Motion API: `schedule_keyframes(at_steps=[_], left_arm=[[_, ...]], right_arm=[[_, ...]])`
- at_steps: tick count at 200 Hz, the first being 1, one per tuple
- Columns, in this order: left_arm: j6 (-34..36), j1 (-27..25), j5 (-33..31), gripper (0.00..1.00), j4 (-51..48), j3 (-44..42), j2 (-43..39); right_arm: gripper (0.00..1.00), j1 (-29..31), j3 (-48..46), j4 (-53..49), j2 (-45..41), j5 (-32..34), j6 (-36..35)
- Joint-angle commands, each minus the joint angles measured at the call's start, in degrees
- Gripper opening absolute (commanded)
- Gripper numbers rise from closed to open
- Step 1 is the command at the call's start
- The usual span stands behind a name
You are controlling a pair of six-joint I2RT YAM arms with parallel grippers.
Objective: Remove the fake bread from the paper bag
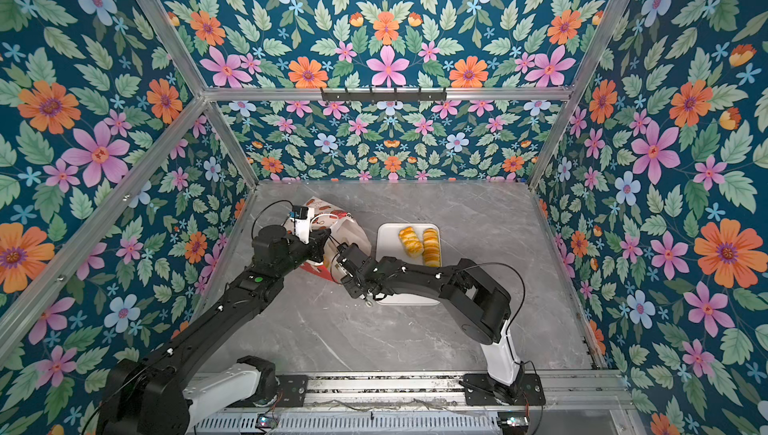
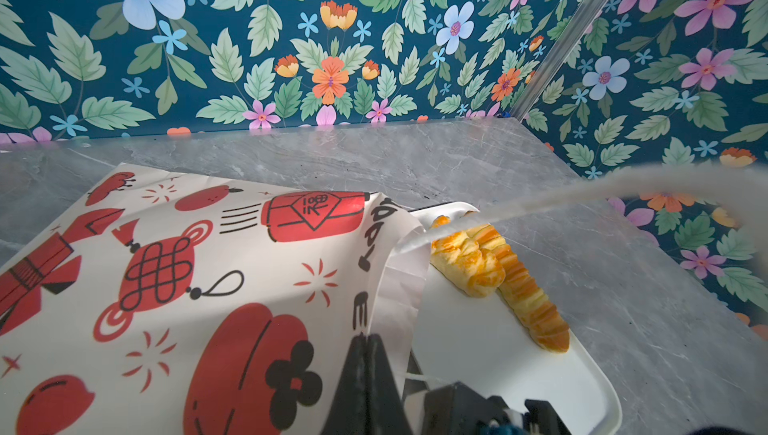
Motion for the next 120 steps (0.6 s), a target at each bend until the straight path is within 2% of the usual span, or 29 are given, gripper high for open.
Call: schedule_keyframes(at_steps=[1,47,92,120], left_arm=[[0.57,0.08,0.63,0.00,1.29,0.21,-0.05],[2.17,0.08,0.52,0.00,-2.74,1.67,0.51],[1.01,-0.57,2.31,0.00,-3.47,0.12,1.65],[0.07,-1.30,2.83,0.00,-2.66,-1.08,1.84]], right_arm=[[0.66,-0.85,-1.31,3.03,-1.06,-2.89,2.52],[0.68,-5.00,-8.38,10.48,-4.06,-13.88,6.22],[0.68,-5.09,-9.16,12.19,-2.83,-17.29,6.64],[0.68,-5.02,-9.02,12.43,-2.04,-17.25,7.03]])
